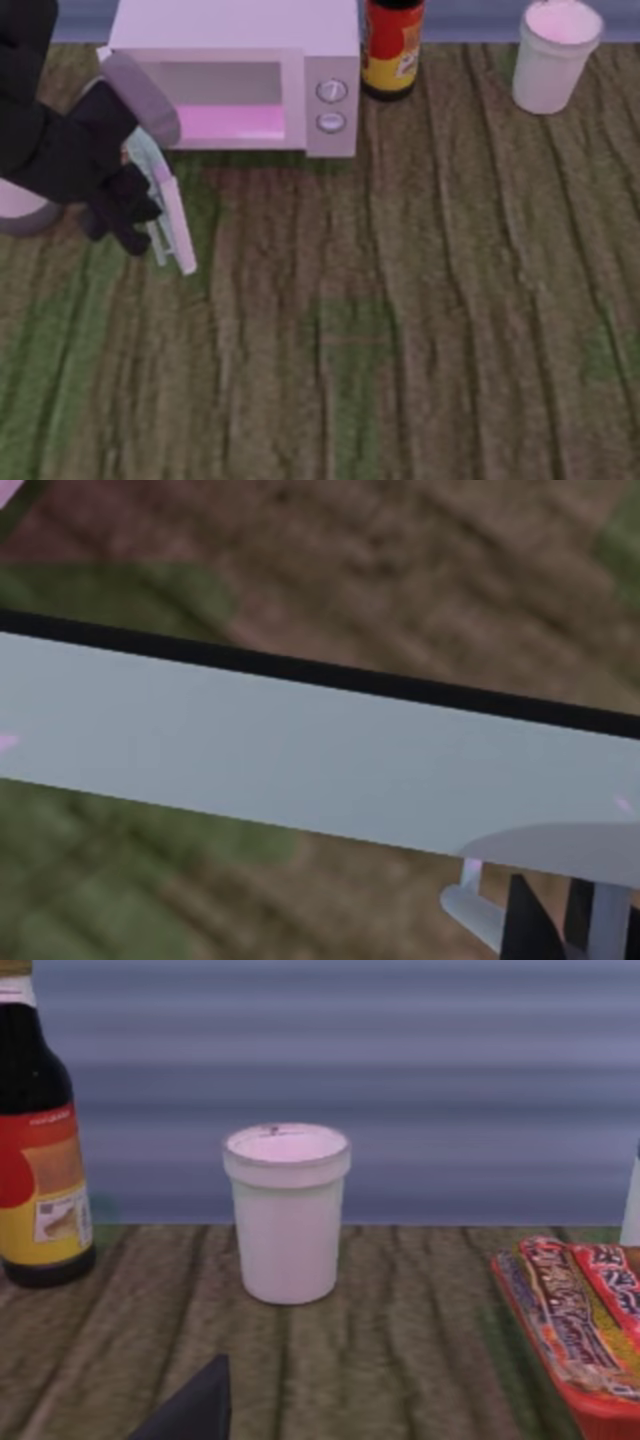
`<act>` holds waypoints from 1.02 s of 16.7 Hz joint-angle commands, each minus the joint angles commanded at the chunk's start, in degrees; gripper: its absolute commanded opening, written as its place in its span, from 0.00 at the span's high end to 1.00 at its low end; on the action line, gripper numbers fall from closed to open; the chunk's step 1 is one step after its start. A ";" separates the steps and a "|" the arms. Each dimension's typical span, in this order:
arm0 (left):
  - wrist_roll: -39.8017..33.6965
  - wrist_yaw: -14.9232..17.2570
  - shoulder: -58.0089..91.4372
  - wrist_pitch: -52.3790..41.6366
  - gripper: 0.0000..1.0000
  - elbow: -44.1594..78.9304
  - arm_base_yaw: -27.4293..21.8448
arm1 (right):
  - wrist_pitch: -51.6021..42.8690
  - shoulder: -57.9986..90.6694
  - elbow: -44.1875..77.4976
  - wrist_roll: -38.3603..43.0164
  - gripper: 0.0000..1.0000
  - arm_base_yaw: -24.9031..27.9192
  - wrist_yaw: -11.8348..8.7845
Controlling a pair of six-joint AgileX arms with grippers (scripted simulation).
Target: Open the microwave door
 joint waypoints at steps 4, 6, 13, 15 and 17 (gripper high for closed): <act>6.31 2.47 0.30 -2.67 1.00 0.42 2.72 | 0.00 0.00 0.00 0.00 0.00 0.00 0.00; 8.42 3.34 0.34 -3.50 1.00 0.62 3.62 | 0.00 0.00 0.00 0.00 0.00 0.00 0.00; 8.81 3.50 0.33 -3.65 1.00 0.65 3.79 | 0.00 0.00 0.00 0.00 0.00 0.00 0.00; 8.81 3.50 0.33 -3.65 1.00 0.65 3.79 | 0.00 0.00 0.00 0.00 0.00 0.00 0.00; 8.81 3.50 0.33 -3.65 1.00 0.65 3.79 | 0.00 0.00 0.00 0.00 0.00 0.00 0.00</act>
